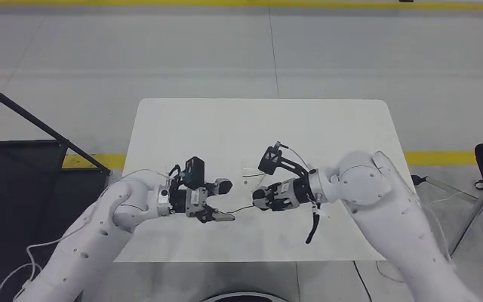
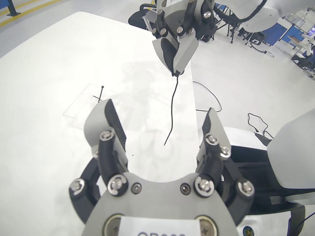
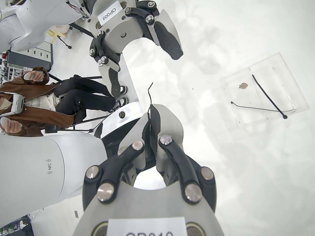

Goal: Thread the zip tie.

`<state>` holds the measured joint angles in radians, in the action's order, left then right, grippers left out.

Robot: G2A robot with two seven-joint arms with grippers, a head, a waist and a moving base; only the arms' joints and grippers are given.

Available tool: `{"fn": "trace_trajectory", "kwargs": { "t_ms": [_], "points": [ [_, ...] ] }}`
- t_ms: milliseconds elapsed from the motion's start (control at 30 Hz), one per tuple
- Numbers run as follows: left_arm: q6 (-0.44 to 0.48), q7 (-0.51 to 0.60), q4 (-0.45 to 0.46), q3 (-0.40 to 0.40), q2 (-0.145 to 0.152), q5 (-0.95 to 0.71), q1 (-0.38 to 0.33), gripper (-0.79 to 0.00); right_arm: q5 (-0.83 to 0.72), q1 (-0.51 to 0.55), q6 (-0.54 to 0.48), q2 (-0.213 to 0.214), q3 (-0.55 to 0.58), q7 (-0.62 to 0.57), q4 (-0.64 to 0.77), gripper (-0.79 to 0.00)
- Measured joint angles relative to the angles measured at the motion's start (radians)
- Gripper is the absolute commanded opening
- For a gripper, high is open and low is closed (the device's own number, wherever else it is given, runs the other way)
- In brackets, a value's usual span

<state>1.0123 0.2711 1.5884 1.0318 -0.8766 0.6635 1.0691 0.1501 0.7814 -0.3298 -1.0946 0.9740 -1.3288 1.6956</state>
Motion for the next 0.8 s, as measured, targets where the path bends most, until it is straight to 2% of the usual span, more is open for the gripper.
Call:
{"fn": "trace_trajectory", "kwargs": {
  "t_ms": [67,533,800],
  "points": [
    [0.000,-0.024,-0.007,-0.018,0.006,0.012,-0.011,-0.422,-0.007,-0.006,-0.004,-0.001,-0.006,-0.002,-0.005,-0.785],
    [0.000,-0.174,-0.046,-0.165,0.042,0.051,-0.097,-0.422,-0.033,-0.055,-0.013,-0.009,-0.066,0.002,-0.027,-0.785],
    [0.000,-0.232,-0.055,-0.240,0.065,0.051,-0.143,-0.465,-0.033,-0.077,-0.008,-0.013,-0.096,0.010,-0.039,-0.785]
  ]
}}
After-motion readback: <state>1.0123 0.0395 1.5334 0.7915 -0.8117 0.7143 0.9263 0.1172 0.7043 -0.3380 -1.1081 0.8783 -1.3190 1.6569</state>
